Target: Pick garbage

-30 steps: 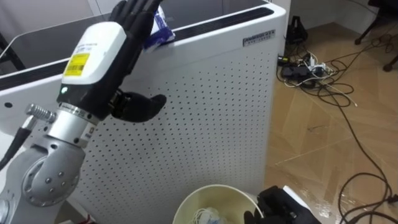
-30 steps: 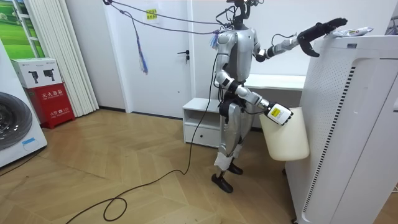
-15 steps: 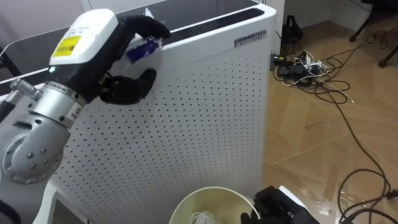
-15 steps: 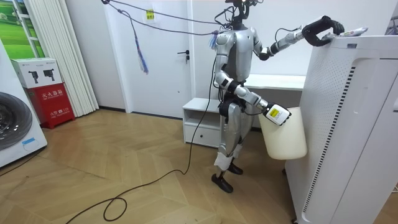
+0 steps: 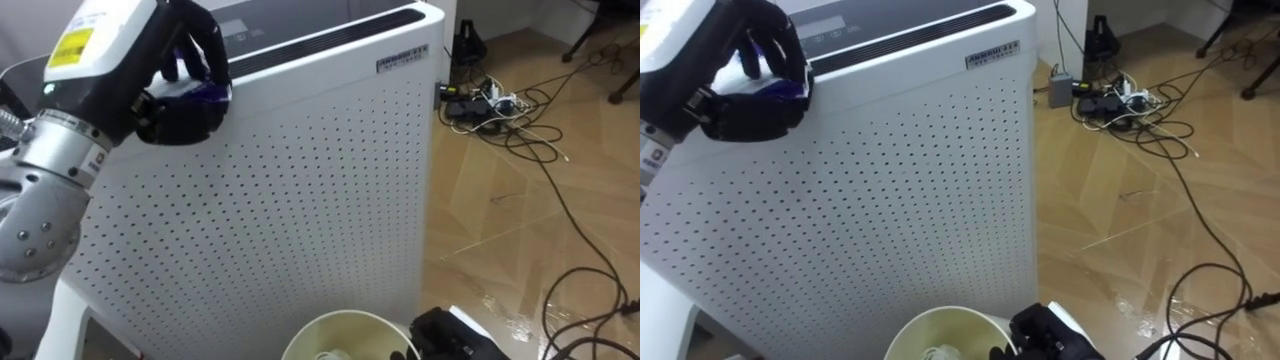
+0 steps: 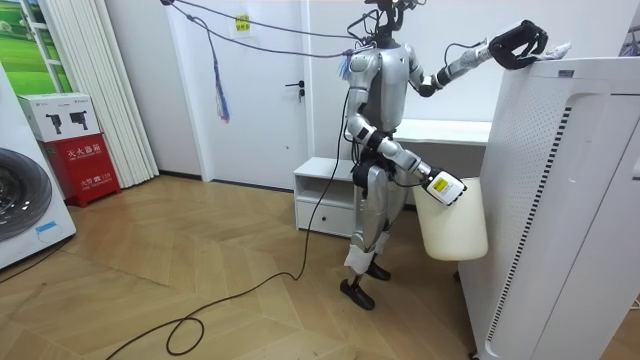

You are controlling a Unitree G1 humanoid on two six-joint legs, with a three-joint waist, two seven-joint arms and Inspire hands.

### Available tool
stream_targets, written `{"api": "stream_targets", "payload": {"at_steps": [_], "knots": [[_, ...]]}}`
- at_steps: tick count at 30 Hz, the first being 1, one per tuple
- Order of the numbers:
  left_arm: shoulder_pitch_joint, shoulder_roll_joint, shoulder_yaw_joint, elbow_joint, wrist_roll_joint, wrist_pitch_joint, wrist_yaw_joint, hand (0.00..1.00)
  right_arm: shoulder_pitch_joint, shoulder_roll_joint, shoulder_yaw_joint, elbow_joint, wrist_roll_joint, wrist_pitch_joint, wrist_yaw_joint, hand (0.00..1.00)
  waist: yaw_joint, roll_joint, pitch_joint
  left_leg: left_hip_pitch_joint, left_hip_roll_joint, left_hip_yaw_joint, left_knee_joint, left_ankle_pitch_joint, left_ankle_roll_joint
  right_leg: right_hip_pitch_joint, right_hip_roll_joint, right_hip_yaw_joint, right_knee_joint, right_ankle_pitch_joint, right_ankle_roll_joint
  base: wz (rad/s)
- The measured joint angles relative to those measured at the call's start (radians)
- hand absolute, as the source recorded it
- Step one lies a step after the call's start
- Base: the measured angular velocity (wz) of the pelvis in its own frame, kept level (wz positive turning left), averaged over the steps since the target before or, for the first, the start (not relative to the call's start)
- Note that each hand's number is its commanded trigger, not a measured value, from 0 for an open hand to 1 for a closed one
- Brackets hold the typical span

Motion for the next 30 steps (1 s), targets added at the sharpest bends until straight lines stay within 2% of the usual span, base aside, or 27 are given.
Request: {"api": "stream_targets", "payload": {"at_steps": [8,12,14,19,21,23,25,26,27,30], "knots": [[0.004,0.0,0.0,-0.006,-0.017,-0.002,0.001,1.0,-0.001,0.0,0.0,0.0,0.007,0.0,-0.007,1.0,0.005,0.009,-0.0016,-0.004,0.0,-0.001,0.0,0.0,0.0,-0.004,-0.005,-0.003,0.0,0.0,0.0,0.0],[0.005,0.0,0.002,-0.007,-0.075,-0.001,0.001,1.0,-0.003,-0.006,0.0,-0.002,0.01,0.0,-0.01,1.0,0.005,0.008,-0.0015,-0.006,-0.001,-0.003,0.0,0.0,0.0,-0.005,-0.007,-0.003,0.0,-0.001,0.001,0.0],[0.013,0.0,0.004,-0.021,-0.125,0.0,0.001,1.0,-0.003,-0.006,0.0,-0.002,0.01,0.0,-0.016,1.0,0.006,0.008,-0.0015,-0.008,-0.002,-0.003,0.0,0.0,0.0,-0.007,-0.008,-0.003,0.0,-0.002,0.002,0.02],[0.087,-0.001,0.006,-0.113,-0.317,-0.011,-0.002,1.0,-0.004,-0.02,0.0,-0.002,0.013,0.0,-0.033,1.0,0.006,0.0,-0.0043,-0.01,-0.003,-0.006,0.002,0.0,0.0,-0.006,-0.012,-0.018,0.001,-0.005,0.003,0.03],[0.107,-0.01,-0.003,-0.131,-0.403,-0.022,-0.007,1.0,-0.01,-0.022,0.008,0.004,0.027,0.0,-0.043,1.0,0.006,-0.007,-0.0022,-0.004,-0.003,-0.007,0.001,0.0,0.0,0.001,-0.011,-0.019,0.001,-0.005,0.003,0.03],[0.127,-0.032,-0.015,-0.131,-0.507,-0.048,-0.013,1.0,-0.022,-0.025,0.023,0.01,0.033,0.0,-0.052,1.0,0.002,-0.019,0.0006,0.001,-0.002,-0.01,0.001,0.0,0.0,0.009,-0.011,-0.026,-0.001,-0.005,0.003,0.06],[0.159,-0.052,-0.058,-0.13,-0.639,-0.082,-0.033,1.0,-0.024,-0.027,0.039,0.01,0.046,-0.001,-0.075,1.0,0.003,-0.036,-0.0037,0.002,-0.002,-0.016,0.001,0.0,0.0,0.012,-0.011,-0.03,-0.002,-0.006,0.001,0.09],[0.17,-0.056,-0.072,-0.13,-0.665,-0.089,-0.047,1.0,-0.024,-0.024,0.039,0.01,0.047,-0.001,-0.076,1.0,0.003,-0.04,-0.0039,0.002,-0.002,-0.018,0.002,0.0,0.0,0.012,-0.011,-0.03,-0.002,-0.006,0.001,0.08],[0.194,-0.061,-0.117,-0.119,-0.7,-0.087,-0.085,1.0,-0.026,-0.022,0.04,0.01,0.05,-0.001,-0.077,1.0,0.003,-0.045,-0.004,-0.001,-0.003,-0.02,0.003,0.0,0.0,0.012,-0.012,-0.031,-0.002,-0.006,0.001,0.06],[0.264,-0.061,-0.241,-0.101,-0.757,-0.045,-0.189,1.0,-0.036,-0.022,0.042,0.006,0.066,-0.001,-0.079,1.0,0.003,-0.05,-0.0047,-0.026,-0.004,-0.021,0.016,0.0,0.0,-0.009,-0.013,-0.029,0.002,-0.005,0.001,0.01]]}}
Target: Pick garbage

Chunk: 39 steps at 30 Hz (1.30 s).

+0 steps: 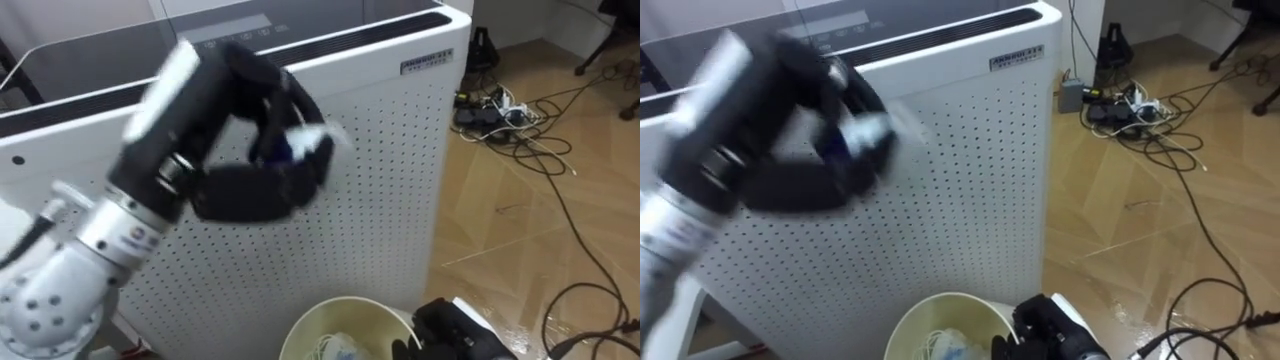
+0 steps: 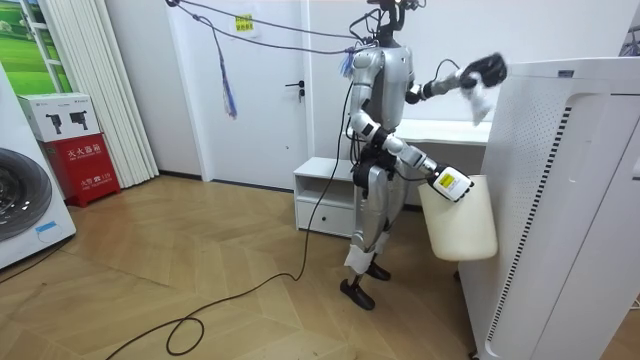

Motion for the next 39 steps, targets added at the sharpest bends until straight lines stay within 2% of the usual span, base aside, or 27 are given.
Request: {"api": "stream_targets", "payload": {"at_steps": [2,5,9,14,18,29,31,35,37,39], "knots": [[0.011,0.001,-0.034,0.0,-0.015,0.01,-0.055,1.0,-0.006,-0.003,0.0,0.0,0.018,-0.001,-0.001,1.0,-0.002,0.0,-0.0001,-0.012,0.002,-0.001,0.006,0.0,0.0,-0.008,0.0,-0.009,-0.001,0.003,-0.002,0.0],[0.009,0.001,-0.038,0.0,-0.114,0.011,-0.116,1.0,-0.008,-0.008,0.007,0.0,0.027,-0.009,0.004,1.0,-0.002,0.008,-0.0053,-0.012,0.003,-0.006,0.007,0.0,0.0,-0.005,0.001,-0.012,-0.001,0.003,-0.003,0.03],[0.005,0.0,-0.045,-0.001,-0.189,0.012,-0.181,1.0,-0.025,-0.02,0.039,0.003,0.027,-0.015,0.005,1.0,-0.003,0.01,-0.0048,-0.013,0.005,-0.008,0.005,0.0,0.0,-0.007,0.002,-0.012,0.0,0.003,-0.003,0.0],[0.005,-0.001,-0.05,-0.009,-0.196,0.013,-0.252,1.0,-0.026,-0.017,0.038,0.003,0.027,-0.015,0.004,1.0,0.003,0.008,-0.0036,-0.026,0.004,-0.009,0.005,0.0,0.0,-0.023,0.001,-0.014,0.004,0.004,-0.003,0.0],[0.005,0.002,-0.039,-0.01,-0.194,0.013,-0.29,1.0,-0.026,-0.02,0.035,0.003,0.027,-0.015,0.004,1.0,0.024,0.009,-0.0028,-0.033,0.004,-0.007,0.007,0.0,0.0,-0.035,0.0,-0.006,0.014,0.003,-0.003,-0.03],[0.023,0.004,-0.019,0.009,-0.142,0.014,-0.305,1.0,-0.026,-0.021,0.035,0.013,0.028,-0.019,0.003,1.0,0.028,0.011,0.0048,-0.044,0.004,-0.008,0.013,0.0,0.0,-0.044,0.0,-0.007,0.018,0.004,-0.003,0.0],[0.033,0.004,-0.022,0.059,-0.132,0.013,-0.303,1.0,-0.026,-0.019,0.036,0.045,0.045,-0.038,0.002,1.0,0.024,0.01,0.0067,-0.046,0.004,-0.008,0.014,0.0,0.0,-0.045,0.0,-0.014,0.018,0.003,-0.003,0.0],[0.046,0.003,-0.024,0.14,-0.087,0.013,-0.266,1.0,-0.026,-0.019,0.036,0.078,0.085,-0.039,-0.004,1.0,0.019,0.01,0.0073,-0.077,0.004,-0.01,0.027,0.0,0.0,-0.07,0.0,-0.017,0.02,0.005,-0.006,0.01],[0.05,-0.004,-0.034,0.173,-0.039,0.012,-0.24,1.0,-0.026,-0.015,0.036,0.093,0.086,-0.041,-0.012,1.0,0.015,0.01,0.0077,-0.098,0.004,-0.015,0.035,0.0,0.0,-0.087,-0.002,-0.024,0.025,0.006,-0.006,0.07],[0.053,-0.016,-0.045,0.208,-0.021,0.011,-0.226,1.0,-0.026,-0.013,0.037,0.114,0.085,-0.059,-0.01,1.0,0.01,0.011,0.0082,-0.111,0.004,-0.017,0.038,0.0,0.0,-0.097,-0.003,-0.027,0.028,0.005,-0.006,0.07]]}}
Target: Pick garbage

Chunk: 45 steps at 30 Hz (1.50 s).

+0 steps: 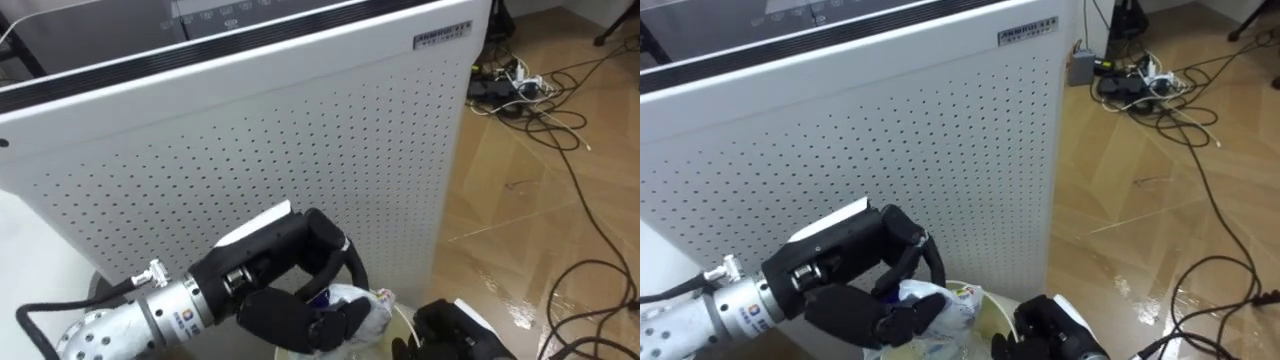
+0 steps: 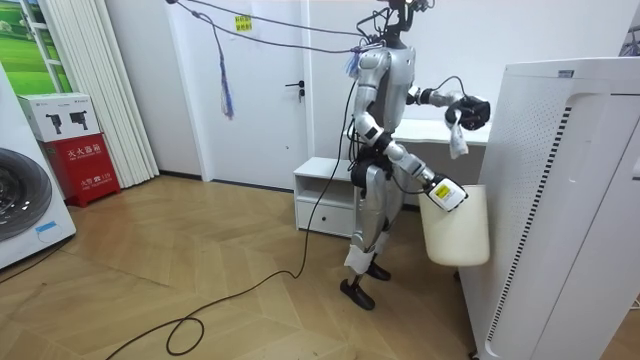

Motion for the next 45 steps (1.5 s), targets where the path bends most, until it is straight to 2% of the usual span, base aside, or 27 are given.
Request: {"api": "stream_targets", "payload": {"at_steps": [2,6,8,9,10,11,12,16,23,34,45], "knots": [[0.001,-0.013,-0.012,0.031,0.018,0.0,0.019,1.0,-0.003,0.001,0.0,0.014,0.0,-0.01,0.001,1.0,-0.011,0.003,0.0014,-0.024,-0.001,-0.009,0.009,0.0,0.0,-0.021,-0.002,-0.01,0.007,0.0,0.0,0.1],[0.005,-0.048,-0.046,0.071,0.111,-0.001,0.05,1.0,-0.003,0.002,0.0,0.042,-0.002,-0.014,-0.018,1.0,-0.012,0.001,0.0027,-0.058,0.0,-0.005,0.015,0.001,0.001,-0.065,-0.003,0.002,0.027,-0.001,0.0,-0.05],[0.005,-0.057,-0.061,0.1,0.112,-0.019,0.054,1.0,-0.004,0.002,0.0,0.043,-0.001,-0.014,-0.019,1.0,-0.013,0.0,0.0036,-0.065,0.0,0.003,0.015,0.001,0.001,-0.077,-0.003,0.004,0.031,-0.001,0.0,-0.11],[0.004,-0.065,-0.075,0.132,0.112,-0.03,0.056,0.85,-0.008,0.003,0.007,0.055,0.004,-0.024,-0.019,1.0,-0.015,-0.003,0.0056,-0.065,0.0,0.007,0.014,0.001,0.001,-0.079,-0.003,0.005,0.032,-0.001,0.0,-0.09],[0.004,-0.071,-0.088,0.161,0.11,-0.035,0.062,0.6,-0.023,0.014,0.019,0.075,0.004,-0.031,-0.019,1.0,-0.02,-0.01,0.0106,-0.067,0.001,0.009,0.014,0.001,0.001,-0.081,-0.003,0.005,0.033,-0.001,0.0,-0.06],[0.004,-0.074,-0.093,0.173,0.11,-0.035,0.064,0.4,-0.03,0.015,0.023,0.088,0.004,-0.034,-0.02,1.0,-0.025,-0.015,0.0132,-0.07,0.001,0.008,0.014,0.002,0.002,-0.085,-0.003,0.005,0.034,-0.001,0.0,0.0],[0.004,-0.081,-0.106,0.188,0.11,-0.035,0.069,0.0,-0.04,0.018,0.028,0.098,0.004,-0.034,-0.022,1.0,-0.033,-0.024,0.0168,-0.079,0.001,0.009,0.015,0.004,0.002,-0.097,-0.004,0.004,0.041,-0.001,0.0,0.0],[0.004,-0.103,-0.13,0.236,0.109,-0.035,0.071,0.0,-0.041,0.036,0.036,0.099,0.006,-0.035,-0.029,1.0,-0.039,-0.038,0.0153,-0.114,0.0,0.009,0.027,0.005,0.003,-0.131,-0.007,0.004,0.05,-0.001,-0.001,0.0],[0.004,-0.107,-0.145,0.257,0.108,-0.037,0.072,0.0,-0.041,0.043,0.056,0.111,0.017,-0.035,-0.03,1.0,-0.039,-0.04,0.0141,-0.127,0.0,0.009,0.032,0.005,0.003,-0.145,-0.009,0.002,0.061,-0.001,-0.001,0.0],[0.004,-0.114,-0.159,0.265,0.087,-0.037,0.072,0.0,-0.04,0.038,0.078,0.121,0.016,-0.035,-0.027,1.0,-0.04,-0.047,0.0019,-0.122,-0.001,0.011,0.044,0.007,0.006,-0.143,-0.011,0.004,0.076,-0.001,-0.001,0.0],[0.007,-0.113,-0.159,0.28,0.088,-0.037,0.072,0.0,-0.037,0.032,0.078,0.129,0.016,-0.035,-0.01,1.0,-0.039,-0.045,0.0009,-0.109,0.0,0.01,0.058,0.008,0.007,-0.123,-0.013,0.001,0.081,0.003,-0.006,0.0]]}}
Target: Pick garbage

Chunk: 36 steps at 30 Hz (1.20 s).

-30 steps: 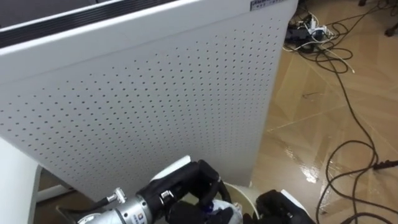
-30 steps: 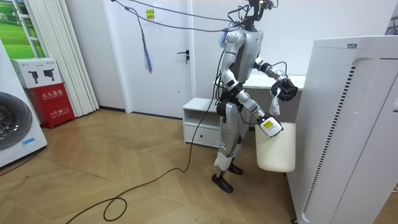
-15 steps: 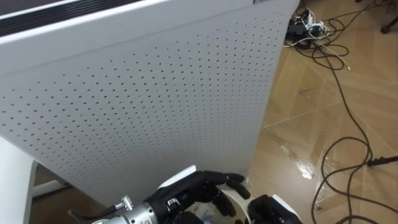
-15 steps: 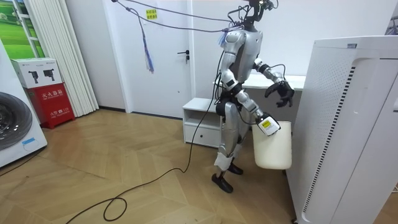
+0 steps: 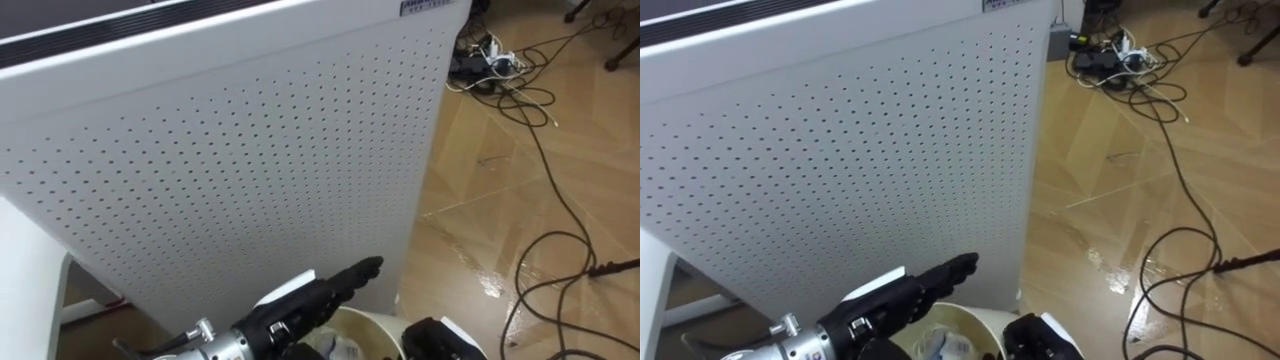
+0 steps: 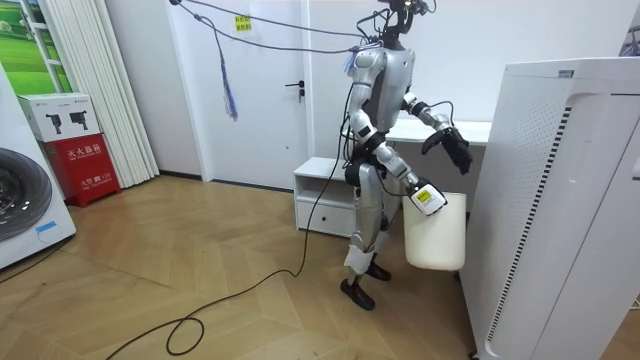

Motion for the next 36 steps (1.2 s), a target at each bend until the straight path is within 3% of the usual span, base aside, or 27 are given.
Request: {"api": "stream_targets", "payload": {"at_steps": [3,5,11,14,15,21,24,29,31,36], "knots": [[0.009,0.001,0.019,0.0,0.0,-0.001,0.0,0.0,0.005,-0.004,-0.004,0.0,-0.012,0.0,0.027,1.0,0.0,0.0,-0.002,0.018,0.0,0.002,-0.012,0.002,-0.001,0.013,0.002,0.001,-0.008,0.0,0.0,-0.02],[0.034,0.001,0.049,-0.001,0.0,-0.001,-0.004,0.0,0.021,-0.006,-0.017,-0.001,-0.018,0.0,0.042,1.0,-0.001,0.001,-0.0086,0.022,0.0,0.004,-0.017,0.002,-0.001,0.014,0.002,0.003,-0.009,-0.002,-0.001,-0.02],[0.17,0.001,0.097,0.017,-0.004,-0.001,0.0,0.0,0.11,-0.026,-0.047,0.004,-0.013,-0.002,0.041,1.0,0.001,-0.007,-0.008,0.077,-0.003,0.002,-0.047,0.002,-0.002,0.065,0.002,-0.003,-0.031,-0.008,0.001,0.01],[0.225,0.001,0.102,0.057,-0.032,0.003,0.007,0.0,0.147,-0.026,-0.053,0.053,-0.012,-0.003,0.034,1.0,0.005,-0.025,-0.0123,0.105,-0.003,-0.002,-0.059,0.002,-0.003,0.1,0.005,-0.005,-0.061,-0.008,0.001,0.04],[0.237,-0.001,0.107,0.093,-0.033,0.003,0.011,0.0,0.158,-0.025,-0.057,0.077,-0.012,-0.003,0.037,1.0,0.008,-0.034,-0.0167,0.116,-0.003,0.0,-0.066,0.003,-0.004,0.108,0.006,-0.009,-0.062,-0.009,0.001,0.0],[0.305,-0.005,0.147,0.283,-0.035,0.005,0.065,0.0,0.2,-0.011,-0.158,0.251,-0.001,-0.02,0.013,1.0,0.004,-0.054,-0.0233,0.171,-0.003,-0.013,-0.097,0.003,-0.006,0.173,0.01,-0.024,-0.096,-0.008,0.002,0.06],[0.333,-0.018,0.179,0.373,-0.037,-0.009,0.109,0.0,0.202,0.008,-0.2,0.323,0.043,-0.03,0.008,1.0,0.004,-0.061,-0.0204,0.19,-0.001,-0.012,-0.105,0.0,-0.011,0.193,0.018,-0.023,-0.108,-0.009,0.002,0.0],[0.331,-0.061,0.211,0.622,-0.044,-0.017,0.167,0.0,0.208,0.026,-0.223,0.421,0.124,-0.043,-0.008,1.0,0.004,-0.066,-0.0202,0.218,0.0,-0.01,-0.119,-0.003,-0.015,0.222,0.026,-0.015,-0.13,-0.009,0.003,0.0],[0.341,-0.091,0.253,0.708,-0.073,-0.017,0.201,0.0,0.219,0.043,-0.252,0.444,0.164,-0.042,-0.02,1.0,0.006,-0.068,-0.0205,0.235,0.0,-0.012,-0.13,-0.003,-0.015,0.23,0.028,-0.014,-0.133,-0.01,0.003,0.0],[0.324,-0.129,0.342,0.894,-0.149,-0.024,0.233,0.0,0.23,0.073,-0.326,0.53,0.209,-0.046,-0.022,1.0,0.005,-0.074,-0.0217,0.251,-0.002,-0.021,-0.14,-0.004,-0.016,0.256,0.03,-0.015,-0.148,-0.013,0.004,0.04]]}}
